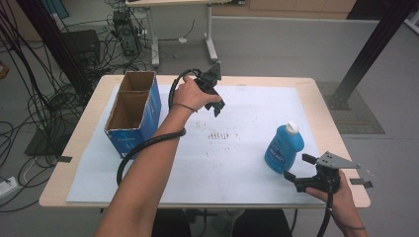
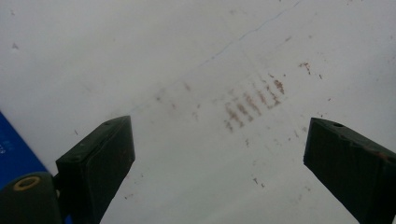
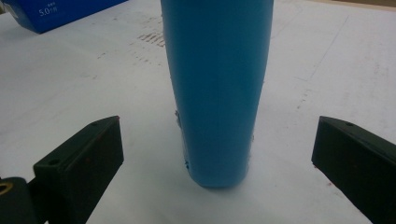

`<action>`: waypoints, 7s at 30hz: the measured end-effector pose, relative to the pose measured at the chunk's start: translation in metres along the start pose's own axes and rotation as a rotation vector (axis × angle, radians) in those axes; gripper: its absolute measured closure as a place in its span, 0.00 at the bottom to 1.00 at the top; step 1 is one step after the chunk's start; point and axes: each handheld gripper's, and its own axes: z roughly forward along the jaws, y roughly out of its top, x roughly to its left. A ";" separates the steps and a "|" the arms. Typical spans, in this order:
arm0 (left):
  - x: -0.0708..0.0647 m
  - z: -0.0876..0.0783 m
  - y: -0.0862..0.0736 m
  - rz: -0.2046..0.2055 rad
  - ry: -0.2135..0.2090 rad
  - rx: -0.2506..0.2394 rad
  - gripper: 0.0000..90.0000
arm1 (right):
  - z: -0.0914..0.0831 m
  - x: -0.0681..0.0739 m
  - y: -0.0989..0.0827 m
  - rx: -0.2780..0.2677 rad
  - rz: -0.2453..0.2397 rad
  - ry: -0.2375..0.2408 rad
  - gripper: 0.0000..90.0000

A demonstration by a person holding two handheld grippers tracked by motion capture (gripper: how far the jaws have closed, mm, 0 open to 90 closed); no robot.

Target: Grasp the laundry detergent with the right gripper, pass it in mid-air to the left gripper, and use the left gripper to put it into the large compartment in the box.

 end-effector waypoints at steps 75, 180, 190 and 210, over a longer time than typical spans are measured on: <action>0.000 0.000 0.001 -0.002 -0.009 -0.009 0.10 | 0.052 0.009 -0.025 -0.104 0.020 -0.055 0.01; -0.003 -0.002 0.001 -0.003 -0.022 -0.020 0.10 | 0.054 0.008 -0.028 -0.130 0.030 -0.052 0.02; -0.002 -0.003 0.000 -0.004 -0.025 -0.020 0.10 | 0.057 0.009 -0.029 -0.144 0.035 -0.047 0.15; -0.003 -0.004 -0.001 0.003 -0.021 -0.024 0.10 | 0.058 0.010 -0.030 -0.147 -0.010 -0.046 0.43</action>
